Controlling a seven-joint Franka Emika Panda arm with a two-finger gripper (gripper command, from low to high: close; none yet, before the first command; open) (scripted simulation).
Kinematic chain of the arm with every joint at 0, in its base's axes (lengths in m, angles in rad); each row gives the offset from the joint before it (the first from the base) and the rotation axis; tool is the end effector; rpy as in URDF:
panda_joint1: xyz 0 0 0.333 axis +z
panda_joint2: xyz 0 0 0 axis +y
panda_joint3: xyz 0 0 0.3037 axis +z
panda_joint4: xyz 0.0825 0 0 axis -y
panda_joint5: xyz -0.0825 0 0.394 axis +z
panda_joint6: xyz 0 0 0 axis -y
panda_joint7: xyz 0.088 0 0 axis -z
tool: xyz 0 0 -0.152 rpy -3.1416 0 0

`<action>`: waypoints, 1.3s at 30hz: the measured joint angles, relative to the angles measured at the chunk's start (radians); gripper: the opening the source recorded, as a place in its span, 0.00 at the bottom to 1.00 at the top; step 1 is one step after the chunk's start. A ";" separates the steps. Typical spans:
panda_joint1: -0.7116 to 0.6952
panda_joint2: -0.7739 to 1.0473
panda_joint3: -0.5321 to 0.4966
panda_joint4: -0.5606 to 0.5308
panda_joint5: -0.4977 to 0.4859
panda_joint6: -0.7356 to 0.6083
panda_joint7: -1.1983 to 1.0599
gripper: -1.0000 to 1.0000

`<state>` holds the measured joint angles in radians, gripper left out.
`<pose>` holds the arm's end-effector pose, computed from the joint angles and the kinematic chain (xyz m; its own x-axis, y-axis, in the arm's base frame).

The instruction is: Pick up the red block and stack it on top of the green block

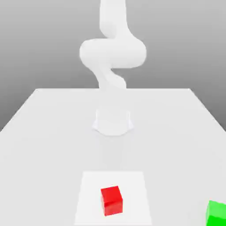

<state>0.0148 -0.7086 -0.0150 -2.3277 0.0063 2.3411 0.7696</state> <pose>0.4290 -0.0011 0.6247 0.5412 -0.7017 0.4634 -0.5200 -0.7123 -0.4713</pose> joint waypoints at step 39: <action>0.041 0.950 -0.042 -0.242 0.033 0.469 -0.265 0.00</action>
<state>0.0553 0.2411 -0.0568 -2.5699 0.0397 2.8101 0.5047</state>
